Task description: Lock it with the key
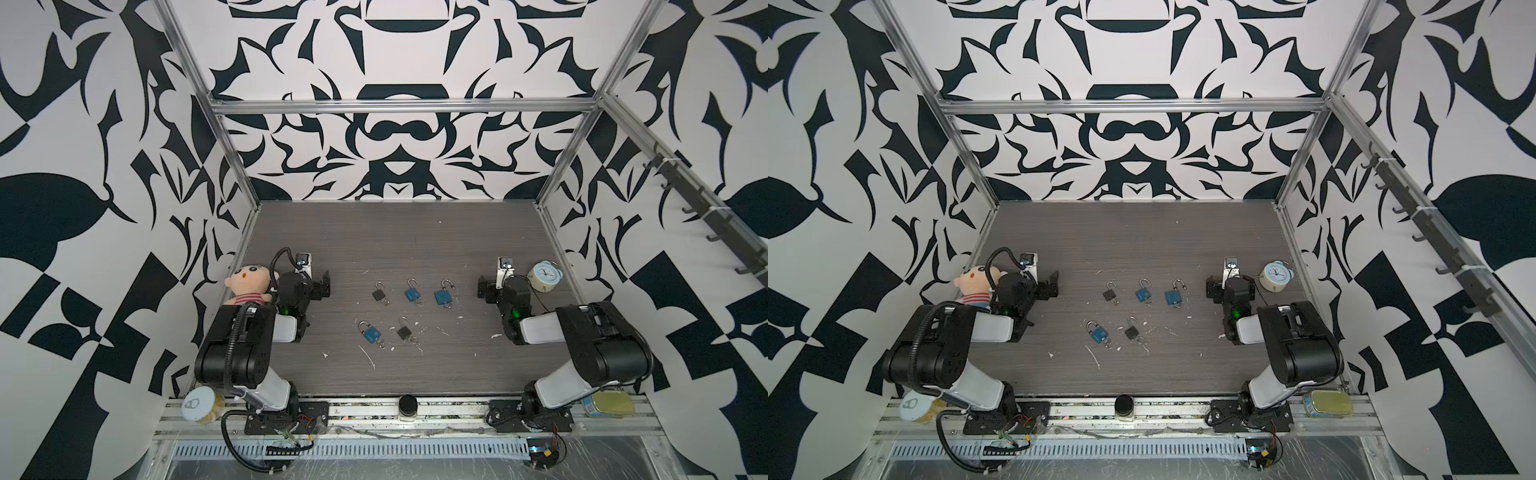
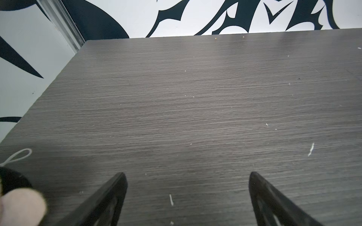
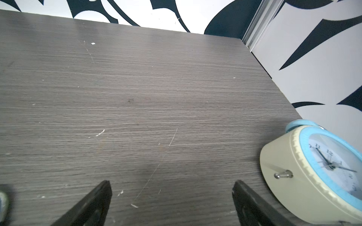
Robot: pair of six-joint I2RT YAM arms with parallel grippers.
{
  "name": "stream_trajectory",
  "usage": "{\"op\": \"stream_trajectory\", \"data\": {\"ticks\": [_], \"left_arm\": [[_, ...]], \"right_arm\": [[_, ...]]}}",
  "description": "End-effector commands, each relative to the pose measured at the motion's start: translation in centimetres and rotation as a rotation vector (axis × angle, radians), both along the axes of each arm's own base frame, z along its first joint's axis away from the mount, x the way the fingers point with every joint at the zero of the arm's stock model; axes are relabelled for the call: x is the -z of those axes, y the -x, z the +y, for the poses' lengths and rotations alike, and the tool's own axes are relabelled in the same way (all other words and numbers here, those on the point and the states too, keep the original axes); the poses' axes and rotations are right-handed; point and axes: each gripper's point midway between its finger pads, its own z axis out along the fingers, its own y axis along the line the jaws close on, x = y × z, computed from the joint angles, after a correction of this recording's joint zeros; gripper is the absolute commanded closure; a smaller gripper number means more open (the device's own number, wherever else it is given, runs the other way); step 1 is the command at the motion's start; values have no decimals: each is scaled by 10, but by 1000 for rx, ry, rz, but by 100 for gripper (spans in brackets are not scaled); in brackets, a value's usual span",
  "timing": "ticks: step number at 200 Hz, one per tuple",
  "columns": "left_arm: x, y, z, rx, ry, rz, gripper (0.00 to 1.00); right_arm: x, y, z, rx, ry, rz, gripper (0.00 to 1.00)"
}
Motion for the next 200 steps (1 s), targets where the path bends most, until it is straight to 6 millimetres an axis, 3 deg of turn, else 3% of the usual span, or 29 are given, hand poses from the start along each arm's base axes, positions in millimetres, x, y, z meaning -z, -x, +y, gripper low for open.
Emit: {"op": "stream_trajectory", "data": {"ticks": [1, 200], "left_arm": [[-11, -4, 1, -6, 11, -33, 0], [-10, -4, 0, 8, 4, -29, 3]], "right_arm": [[-18, -9, -1, 3, 4, -57, 0], [-18, -10, 1, -9, -1, -54, 0]]}}
